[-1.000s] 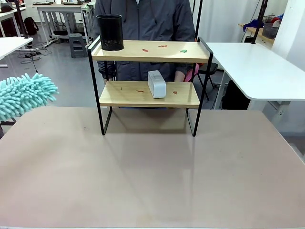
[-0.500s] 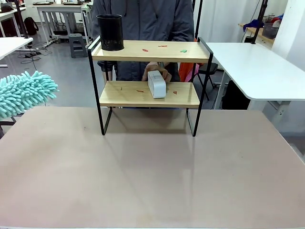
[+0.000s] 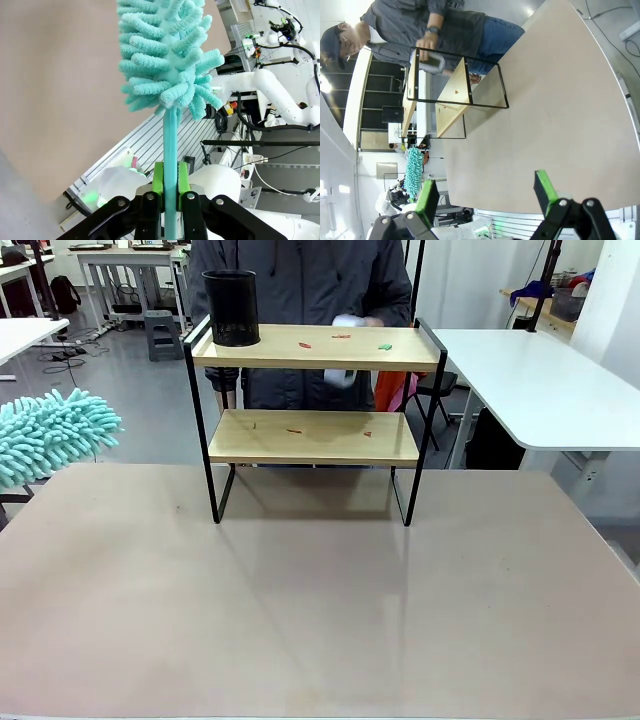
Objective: Clean the shelf.
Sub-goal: Clean the specific tier of the Shelf with the Duster once objects are removed.
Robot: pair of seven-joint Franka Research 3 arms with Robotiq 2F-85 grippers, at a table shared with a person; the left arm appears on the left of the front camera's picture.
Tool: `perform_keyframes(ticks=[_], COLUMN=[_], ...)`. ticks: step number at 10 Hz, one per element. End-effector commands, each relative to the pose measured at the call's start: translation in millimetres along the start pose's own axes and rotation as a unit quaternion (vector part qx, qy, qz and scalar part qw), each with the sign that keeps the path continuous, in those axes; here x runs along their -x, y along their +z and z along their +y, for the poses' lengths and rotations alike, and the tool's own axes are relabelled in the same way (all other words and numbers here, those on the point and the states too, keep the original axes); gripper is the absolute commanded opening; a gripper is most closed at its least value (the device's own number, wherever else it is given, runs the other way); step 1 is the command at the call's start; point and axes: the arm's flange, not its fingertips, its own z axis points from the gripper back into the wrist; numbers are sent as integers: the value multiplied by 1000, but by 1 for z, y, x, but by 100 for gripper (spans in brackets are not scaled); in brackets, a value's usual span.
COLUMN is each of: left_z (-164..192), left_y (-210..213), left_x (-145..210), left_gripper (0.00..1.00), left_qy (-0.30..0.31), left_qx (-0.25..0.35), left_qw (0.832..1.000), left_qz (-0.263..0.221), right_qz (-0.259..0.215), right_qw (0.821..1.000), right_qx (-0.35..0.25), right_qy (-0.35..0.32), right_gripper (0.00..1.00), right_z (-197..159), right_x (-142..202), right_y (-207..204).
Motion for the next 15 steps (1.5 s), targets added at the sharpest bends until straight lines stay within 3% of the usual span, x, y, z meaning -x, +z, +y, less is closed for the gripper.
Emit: perform_keyframes(ticks=[1, 2, 3, 4, 5, 6, 7, 8, 10, 12, 13, 14, 15], left_z=[-5, -5, 0, -25, -56, -81, -103, -122, -155, -179, -183, -177, -201], left_y=[3, 3, 0, -10, -34, -63, -94, -124, -181, -215, -227, -233, -189], left_x=[-3, -3, 0, 6, 11, 10, 4, -9, -38, -51, -59, -65, -74], left_gripper=[0, 0, 12, 12, 12, 12, 12, 12, 12, 12, 12, 12, 12], left_qy=[0, 0, 0, -30, -51, -69, -89, -109, -107, -96, -78, -77, -97], left_qx=[5, 5, 0, -15, -82, -112, -119, -123, -166, -209, -220, -206, -191], left_qw=[1000, 1000, 1000, 998, 989, 980, 977, 977, 980, 972, 972, 975, 976], left_qz=[-7, -7, 0, 53, 109, 148, 155, 133, 26, -57, -31, 45, -41], right_qz=[-3, -3, -3, -3, -3, -3, -3, -3, -3, -3, -3, -3, -3], right_qw=[1000, 1000, 1000, 1000, 1000, 1000, 1000, 1000, 1000, 1000, 1000, 1000, 1000], right_qx=[-8, -8, -8, -8, -8, -8, -8, -8, -8, -8, -8, -8, -8], right_qy=[12, 12, 12, 12, 12, 12, 12, 12, 12, 12, 12, 12, 12], right_gripper=[100, 100, 100, 100, 100, 100, 100, 100, 100, 100, 100, 100, 100], right_z=[2, 2, 2, 2, 2, 2, 2, 2, 2, 2, 2, 2, 2], right_x=[-1, -1, -1, -1, -1, -1, -1, -1, -1, -1, -1, -1, -1], right_y=[0, 0, 0, 0, 0, 0, 0, 0, 0, 0, 0, 0, 0])
